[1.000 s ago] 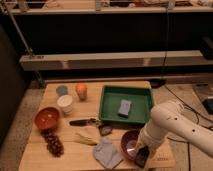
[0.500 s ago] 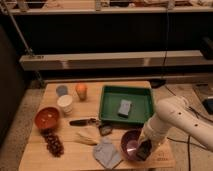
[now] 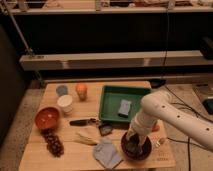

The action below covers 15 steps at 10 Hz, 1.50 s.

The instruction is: Wipe purple bowl with eraser

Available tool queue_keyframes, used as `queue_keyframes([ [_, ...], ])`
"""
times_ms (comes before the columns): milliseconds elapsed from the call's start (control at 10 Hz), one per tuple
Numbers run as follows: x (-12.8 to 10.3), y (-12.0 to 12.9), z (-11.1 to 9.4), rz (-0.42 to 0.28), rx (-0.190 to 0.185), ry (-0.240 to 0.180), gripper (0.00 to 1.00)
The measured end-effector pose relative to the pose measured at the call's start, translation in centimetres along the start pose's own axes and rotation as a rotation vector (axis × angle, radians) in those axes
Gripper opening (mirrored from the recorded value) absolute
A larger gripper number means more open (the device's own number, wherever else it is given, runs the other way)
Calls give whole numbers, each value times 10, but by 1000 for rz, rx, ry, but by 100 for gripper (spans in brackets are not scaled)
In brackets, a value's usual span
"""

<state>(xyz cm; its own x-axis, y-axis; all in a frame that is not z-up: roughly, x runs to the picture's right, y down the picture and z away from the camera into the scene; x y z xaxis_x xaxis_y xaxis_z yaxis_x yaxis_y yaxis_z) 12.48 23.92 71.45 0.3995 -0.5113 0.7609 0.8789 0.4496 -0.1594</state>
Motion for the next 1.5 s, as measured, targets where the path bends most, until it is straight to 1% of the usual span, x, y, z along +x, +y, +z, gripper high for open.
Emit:
queue_keyframes([
  [100, -7, -11, 4, -27, -2, -3, 10],
  [200, -18, -10, 8, -42, -19, -3, 10],
  [400, -24, 12, 11, -28, -29, -3, 10],
  [700, -26, 52, 4, 9, -36, 14, 10],
  [900, -24, 62, -2, 30, -30, 25, 10],
  [1000, -19, 70, -8, 50, -18, 36, 10],
  [1200, -10, 70, -13, 61, -5, 46, 10],
  [1500, 8, 61, -12, 63, -6, 44, 10],
])
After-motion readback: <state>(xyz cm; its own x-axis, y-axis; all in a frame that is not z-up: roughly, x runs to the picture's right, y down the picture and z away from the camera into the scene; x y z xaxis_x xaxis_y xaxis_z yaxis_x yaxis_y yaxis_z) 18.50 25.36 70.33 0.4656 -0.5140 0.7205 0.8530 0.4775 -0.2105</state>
